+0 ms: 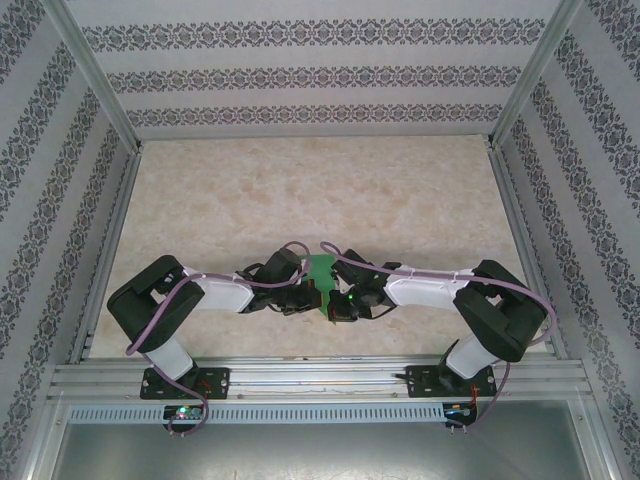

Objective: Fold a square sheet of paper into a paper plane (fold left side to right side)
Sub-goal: Third fold the triangle at the center of the table.

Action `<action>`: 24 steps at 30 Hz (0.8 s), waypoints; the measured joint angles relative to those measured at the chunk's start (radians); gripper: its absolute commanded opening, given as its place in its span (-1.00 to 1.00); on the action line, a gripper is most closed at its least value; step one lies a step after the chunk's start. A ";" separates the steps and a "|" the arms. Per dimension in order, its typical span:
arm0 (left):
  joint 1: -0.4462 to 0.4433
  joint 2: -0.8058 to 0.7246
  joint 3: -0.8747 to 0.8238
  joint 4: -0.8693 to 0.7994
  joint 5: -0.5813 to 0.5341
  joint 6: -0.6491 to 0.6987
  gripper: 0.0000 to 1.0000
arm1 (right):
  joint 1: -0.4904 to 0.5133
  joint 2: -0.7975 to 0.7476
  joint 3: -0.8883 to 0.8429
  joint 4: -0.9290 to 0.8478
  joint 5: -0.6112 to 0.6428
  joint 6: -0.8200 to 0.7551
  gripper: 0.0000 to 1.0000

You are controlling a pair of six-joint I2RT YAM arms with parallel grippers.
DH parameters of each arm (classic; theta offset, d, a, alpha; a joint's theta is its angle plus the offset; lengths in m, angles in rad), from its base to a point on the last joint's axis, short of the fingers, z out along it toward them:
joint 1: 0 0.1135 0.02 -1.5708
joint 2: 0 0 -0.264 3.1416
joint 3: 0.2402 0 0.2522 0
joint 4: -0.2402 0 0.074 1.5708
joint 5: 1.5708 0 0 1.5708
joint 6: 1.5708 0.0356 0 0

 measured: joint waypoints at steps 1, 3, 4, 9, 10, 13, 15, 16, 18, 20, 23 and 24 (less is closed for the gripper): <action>0.000 0.000 0.000 0.000 0.000 0.000 -1.00 | 0.000 -0.001 -0.001 0.001 0.000 0.000 -1.00; 0.005 0.000 0.000 -0.002 0.002 0.000 -1.00 | 0.000 -0.001 -0.001 0.001 0.000 0.000 -1.00; 0.008 0.000 0.000 -0.003 0.003 0.001 -1.00 | 0.000 -0.001 -0.001 0.001 0.000 0.000 -1.00; 0.028 0.000 0.000 -0.010 0.016 0.008 -1.00 | 0.002 -0.003 -0.004 0.004 0.005 0.000 -1.00; 0.034 0.000 0.000 -0.011 0.019 0.011 -1.00 | 0.002 -0.003 -0.004 0.004 0.005 0.000 -1.00; 0.053 0.000 0.000 -0.014 0.028 0.019 -1.00 | 0.002 0.000 -0.001 0.001 0.005 -0.001 -1.00; 0.068 0.000 0.000 -0.016 0.032 0.027 -1.00 | 0.002 0.001 0.002 -0.003 0.005 -0.001 -1.00; 0.077 0.000 0.000 -0.018 0.035 0.030 -1.00 | 0.003 0.001 0.002 -0.003 0.005 -0.001 -1.00; 0.094 0.000 0.001 -0.023 0.040 0.039 -1.00 | 0.006 0.001 0.002 -0.003 0.011 0.000 -1.00; 0.110 0.000 0.006 -0.035 0.045 0.054 -1.00 | 0.006 -0.001 0.002 -0.003 0.014 0.000 -1.00; 0.133 0.000 0.017 -0.063 0.046 0.077 -1.00 | 0.007 -0.005 -0.001 0.000 0.016 0.000 -1.00; 0.143 0.000 0.019 -0.068 0.047 0.084 -1.00 | 0.008 -0.006 -0.002 0.002 0.019 0.000 -1.00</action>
